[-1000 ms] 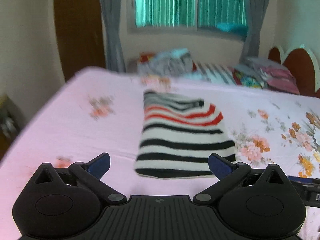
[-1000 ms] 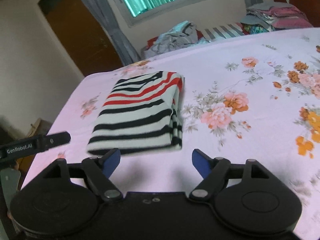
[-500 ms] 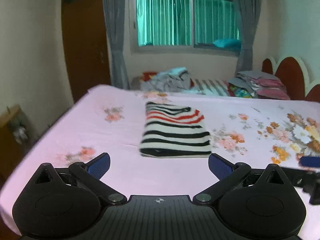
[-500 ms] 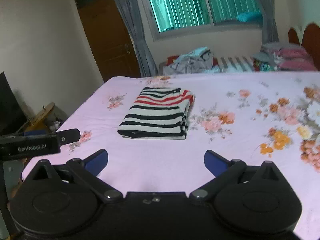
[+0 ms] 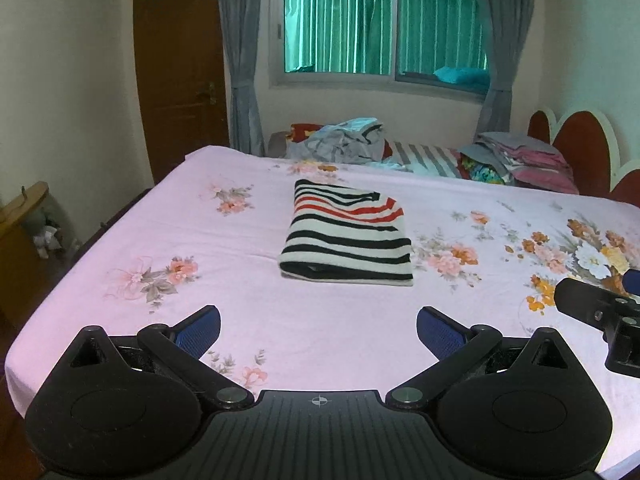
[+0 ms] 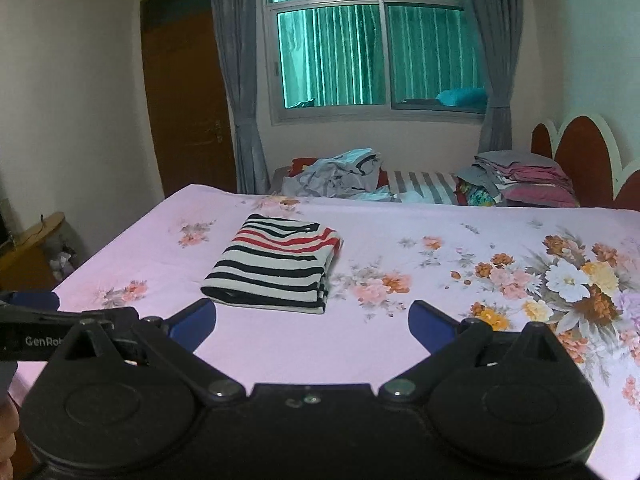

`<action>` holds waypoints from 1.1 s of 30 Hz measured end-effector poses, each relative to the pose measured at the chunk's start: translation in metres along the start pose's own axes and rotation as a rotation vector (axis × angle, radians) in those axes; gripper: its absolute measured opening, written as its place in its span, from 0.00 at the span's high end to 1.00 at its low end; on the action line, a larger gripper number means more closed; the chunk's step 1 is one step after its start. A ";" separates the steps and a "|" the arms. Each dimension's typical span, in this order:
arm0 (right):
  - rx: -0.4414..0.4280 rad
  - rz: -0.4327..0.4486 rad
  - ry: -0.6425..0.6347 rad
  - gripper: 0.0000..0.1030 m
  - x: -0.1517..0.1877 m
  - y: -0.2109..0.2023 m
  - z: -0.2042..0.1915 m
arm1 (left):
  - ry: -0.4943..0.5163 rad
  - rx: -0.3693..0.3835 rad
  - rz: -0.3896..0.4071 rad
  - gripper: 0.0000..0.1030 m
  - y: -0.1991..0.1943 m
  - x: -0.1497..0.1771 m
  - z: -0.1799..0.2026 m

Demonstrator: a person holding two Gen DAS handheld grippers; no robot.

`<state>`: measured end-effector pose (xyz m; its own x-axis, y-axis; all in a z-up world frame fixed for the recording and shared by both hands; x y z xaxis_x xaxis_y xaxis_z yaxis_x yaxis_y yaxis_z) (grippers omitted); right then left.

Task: Fold small clothes

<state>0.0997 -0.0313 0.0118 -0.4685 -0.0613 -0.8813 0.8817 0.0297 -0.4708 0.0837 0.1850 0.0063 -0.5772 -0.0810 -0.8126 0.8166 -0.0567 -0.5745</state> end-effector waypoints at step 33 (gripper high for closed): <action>-0.006 0.000 0.026 0.00 0.000 -0.001 0.003 | -0.043 -0.024 0.031 0.00 -0.011 -0.009 -0.007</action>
<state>0.0991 -0.0344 0.0129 -0.4698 -0.0358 -0.8820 0.8814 0.0357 -0.4710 0.0796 0.1935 0.0190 -0.5509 -0.1248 -0.8252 0.8334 -0.0299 -0.5519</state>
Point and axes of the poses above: each gripper's, at about its wrist camera, not at the fingertips, and y roughly the way its jaws point, z to its right, x to its underside, the point moved 1 cm from there along y, roughly the way its jaws point, and after that the axes turned 11 degrees about x, right-handed, at the moved point
